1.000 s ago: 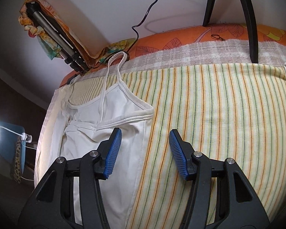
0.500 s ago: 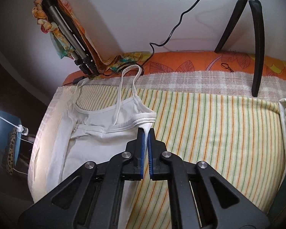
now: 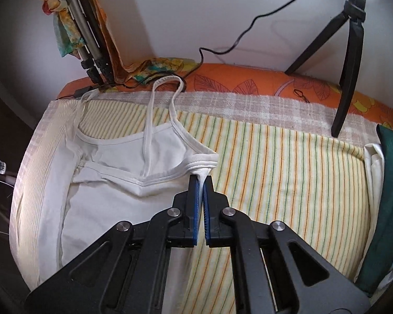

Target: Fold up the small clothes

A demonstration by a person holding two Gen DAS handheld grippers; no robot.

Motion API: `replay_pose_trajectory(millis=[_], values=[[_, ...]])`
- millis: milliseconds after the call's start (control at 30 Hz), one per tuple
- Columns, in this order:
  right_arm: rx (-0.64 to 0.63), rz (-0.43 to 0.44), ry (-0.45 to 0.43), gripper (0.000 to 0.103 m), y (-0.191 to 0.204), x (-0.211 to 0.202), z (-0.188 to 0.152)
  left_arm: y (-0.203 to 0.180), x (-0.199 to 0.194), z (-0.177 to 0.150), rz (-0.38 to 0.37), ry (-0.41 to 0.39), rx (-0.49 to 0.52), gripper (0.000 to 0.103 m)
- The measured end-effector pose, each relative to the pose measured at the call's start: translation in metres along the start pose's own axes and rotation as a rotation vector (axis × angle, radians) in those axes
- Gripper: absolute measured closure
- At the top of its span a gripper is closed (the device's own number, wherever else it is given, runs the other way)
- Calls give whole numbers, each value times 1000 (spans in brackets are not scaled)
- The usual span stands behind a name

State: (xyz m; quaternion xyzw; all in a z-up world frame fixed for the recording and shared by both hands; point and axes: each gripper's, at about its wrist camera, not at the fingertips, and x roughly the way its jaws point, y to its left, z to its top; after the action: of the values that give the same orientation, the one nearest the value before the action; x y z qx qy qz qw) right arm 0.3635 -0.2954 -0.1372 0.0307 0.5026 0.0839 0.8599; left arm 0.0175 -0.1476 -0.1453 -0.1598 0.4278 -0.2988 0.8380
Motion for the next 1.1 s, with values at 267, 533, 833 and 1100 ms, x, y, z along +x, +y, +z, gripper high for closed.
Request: replay_pose_trajectory(millis=[267, 533, 833, 1100], values=[[-52, -18, -17, 99, 55, -13, 14, 33, -39, -5, 40, -63, -81, 102], [-116, -28, 0, 99, 112, 2, 17, 62, -63, -16, 96, -87, -133, 102], [-175, -36, 57, 99, 157, 50, 8, 91, -65, -25, 144, -67, -178, 102], [-194, -34, 68, 98, 165, 68, 1, 100, -63, -30, 168, -49, -182, 93]])
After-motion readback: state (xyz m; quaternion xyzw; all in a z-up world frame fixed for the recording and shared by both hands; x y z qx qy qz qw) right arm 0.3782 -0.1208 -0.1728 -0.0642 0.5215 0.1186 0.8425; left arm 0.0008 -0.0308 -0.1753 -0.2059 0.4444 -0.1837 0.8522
